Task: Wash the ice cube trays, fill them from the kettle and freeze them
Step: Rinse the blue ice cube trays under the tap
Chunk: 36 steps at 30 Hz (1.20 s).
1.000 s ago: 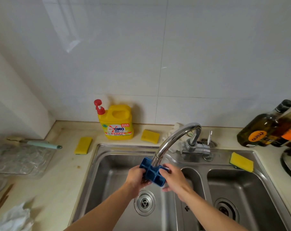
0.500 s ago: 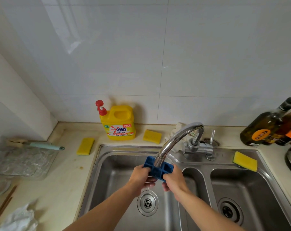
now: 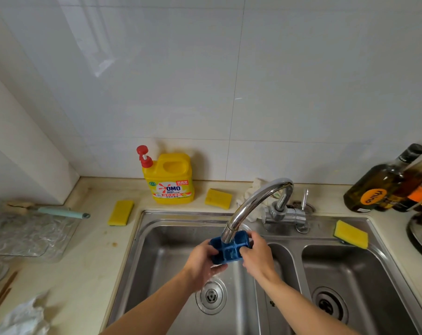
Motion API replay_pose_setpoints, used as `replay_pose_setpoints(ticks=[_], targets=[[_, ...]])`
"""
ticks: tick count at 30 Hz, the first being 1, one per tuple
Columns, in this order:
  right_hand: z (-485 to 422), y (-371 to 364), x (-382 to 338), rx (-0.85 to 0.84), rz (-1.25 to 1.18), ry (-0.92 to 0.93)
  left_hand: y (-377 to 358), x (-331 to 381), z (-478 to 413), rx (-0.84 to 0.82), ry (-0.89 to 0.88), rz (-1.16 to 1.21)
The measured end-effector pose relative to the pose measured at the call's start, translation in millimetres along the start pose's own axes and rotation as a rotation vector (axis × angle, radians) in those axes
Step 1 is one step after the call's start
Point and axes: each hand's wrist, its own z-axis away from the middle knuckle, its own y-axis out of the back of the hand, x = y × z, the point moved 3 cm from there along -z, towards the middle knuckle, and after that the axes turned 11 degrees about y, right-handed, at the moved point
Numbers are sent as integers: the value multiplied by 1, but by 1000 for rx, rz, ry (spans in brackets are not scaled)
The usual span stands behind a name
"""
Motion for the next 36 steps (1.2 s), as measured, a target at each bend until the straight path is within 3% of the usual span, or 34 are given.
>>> replay_pose_setpoints(ticks=[2,8,11,15,19,23,32,36], targets=[[1,2,2,-29,-72,-65,1,0,1,-4,29,51],[4,-8,9,-111,-92,-175,1,-4,-3,232,106,51],[5,-13,11,-172,-129,-224,3,2,-4,312,4,-71],[4,-18,12,-203,-394,-341,7,18,0,391,-189,-325],[1,-20,10,-155,-615,-414,5,30,8,447,-367,-430],[-3,-27,8,-155,-687,-428,3,37,20,550,-524,-488],[-7,-31,1,-183,-742,-424,10,37,27,521,-627,-488],[-5,-21,-2,-188,-659,-402,12,32,21,464,-583,-460]])
